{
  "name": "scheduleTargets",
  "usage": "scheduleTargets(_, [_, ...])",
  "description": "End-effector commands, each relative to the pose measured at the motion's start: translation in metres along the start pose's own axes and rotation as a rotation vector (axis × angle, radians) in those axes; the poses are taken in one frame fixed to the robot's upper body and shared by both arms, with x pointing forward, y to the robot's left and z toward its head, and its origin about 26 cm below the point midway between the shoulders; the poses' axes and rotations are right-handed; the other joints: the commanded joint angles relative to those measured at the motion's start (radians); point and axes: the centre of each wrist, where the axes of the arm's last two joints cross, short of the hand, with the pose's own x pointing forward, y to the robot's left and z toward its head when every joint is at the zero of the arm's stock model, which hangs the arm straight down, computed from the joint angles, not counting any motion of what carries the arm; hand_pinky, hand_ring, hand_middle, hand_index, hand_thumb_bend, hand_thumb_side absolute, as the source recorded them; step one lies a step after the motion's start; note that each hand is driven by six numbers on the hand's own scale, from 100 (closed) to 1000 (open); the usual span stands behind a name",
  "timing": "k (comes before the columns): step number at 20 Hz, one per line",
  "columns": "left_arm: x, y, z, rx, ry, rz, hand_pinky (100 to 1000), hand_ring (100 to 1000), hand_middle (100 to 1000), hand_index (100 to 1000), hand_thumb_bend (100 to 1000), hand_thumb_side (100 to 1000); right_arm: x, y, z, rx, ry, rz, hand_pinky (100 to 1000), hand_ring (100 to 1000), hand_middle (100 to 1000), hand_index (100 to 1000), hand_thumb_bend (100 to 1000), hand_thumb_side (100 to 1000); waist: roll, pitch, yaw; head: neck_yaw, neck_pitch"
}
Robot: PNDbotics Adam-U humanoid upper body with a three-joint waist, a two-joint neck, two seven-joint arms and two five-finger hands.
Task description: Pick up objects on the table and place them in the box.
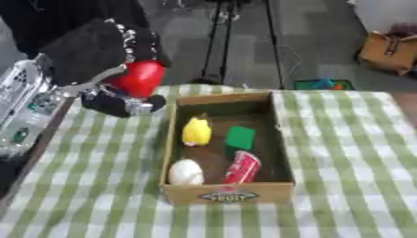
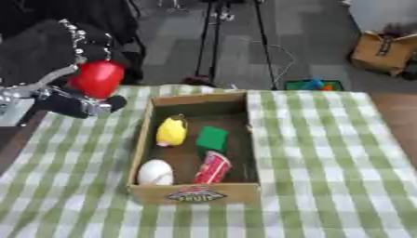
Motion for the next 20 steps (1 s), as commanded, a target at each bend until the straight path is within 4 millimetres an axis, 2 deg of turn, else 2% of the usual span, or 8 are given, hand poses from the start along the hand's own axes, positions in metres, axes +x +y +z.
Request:
scheduleTargets(1, [0.004,0.013,-0.011,0.03,-0.048,0.009,100,136,110,163,348,100,0.009,0.006,0.0,0.027,-0.019,0.025,700,660,489,483,100,340,0.0,-0.029,-0.003,-0.006,0.014])
scheduleTargets(6, [0.011,0.013,-0.03,0.041,-0.112,0.052,100,134,108,164,319,100,0.008,0.006,0.0,0.028,-0.014,0.024,700,659,488,484,100,340,0.001,-0.033,-0.008,-0.012,0.016])
scheduleTargets(7, [0.013,0.012,-0.034,0.043,-0.127,0.06,100,132,106,165,282,100,0.008,0.006,0.0,0.029,-0.012,0.023,699,659,488,483,100,339,0.001,-0.034,-0.01,-0.014,0.017])
scheduleTargets(11, [0.021,0.002,-0.053,0.01,-0.192,0.09,100,131,105,166,239,100,0.007,0.006,0.0,0.029,-0.008,0.022,700,659,488,483,100,339,0.004,-0.035,-0.018,-0.023,0.02])
scheduleTargets(20, [0.019,-0.048,-0.068,-0.147,-0.193,0.129,100,126,104,168,129,100,0.007,0.008,0.0,0.034,-0.006,0.017,700,660,489,483,100,340,0.005,-0.03,-0.034,-0.02,0.014])
